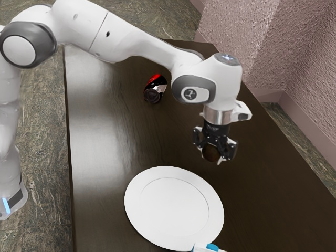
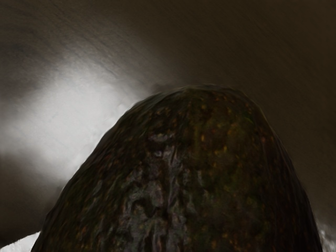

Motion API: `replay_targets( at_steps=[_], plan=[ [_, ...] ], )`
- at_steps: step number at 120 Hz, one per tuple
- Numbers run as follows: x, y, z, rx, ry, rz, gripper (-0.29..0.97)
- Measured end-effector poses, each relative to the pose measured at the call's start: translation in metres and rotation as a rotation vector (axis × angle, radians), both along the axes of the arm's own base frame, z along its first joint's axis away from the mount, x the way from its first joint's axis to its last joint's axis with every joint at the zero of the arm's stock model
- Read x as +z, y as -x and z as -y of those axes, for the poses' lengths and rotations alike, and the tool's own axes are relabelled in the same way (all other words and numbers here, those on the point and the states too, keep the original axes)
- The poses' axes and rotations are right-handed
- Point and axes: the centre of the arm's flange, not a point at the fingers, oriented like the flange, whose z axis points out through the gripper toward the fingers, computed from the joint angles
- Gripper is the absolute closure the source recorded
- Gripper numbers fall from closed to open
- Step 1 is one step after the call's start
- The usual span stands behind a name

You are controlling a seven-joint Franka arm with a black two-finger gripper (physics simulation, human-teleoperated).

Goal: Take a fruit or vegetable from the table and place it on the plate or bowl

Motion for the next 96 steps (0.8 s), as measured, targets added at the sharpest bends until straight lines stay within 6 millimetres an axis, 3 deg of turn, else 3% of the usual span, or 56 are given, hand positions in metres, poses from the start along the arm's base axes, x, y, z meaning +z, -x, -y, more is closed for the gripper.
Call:
replay_targets(
  at_steps=[19,53,69,81,96],
  plan=[
    [-0.005,0.036,0.028,-0.065,-0.023,-0.016,0.38],
    [-0.004,0.08,0.075,-0.168,-0.042,-0.012,0.38],
    [-0.004,0.078,0.071,-0.16,-0.042,-0.013,0.38],
    [-0.003,0.072,0.058,-0.138,-0.042,-0.01,0.18],
    [0.002,0.072,0.054,-0.133,-0.044,-0.002,0.08]
  ],
)
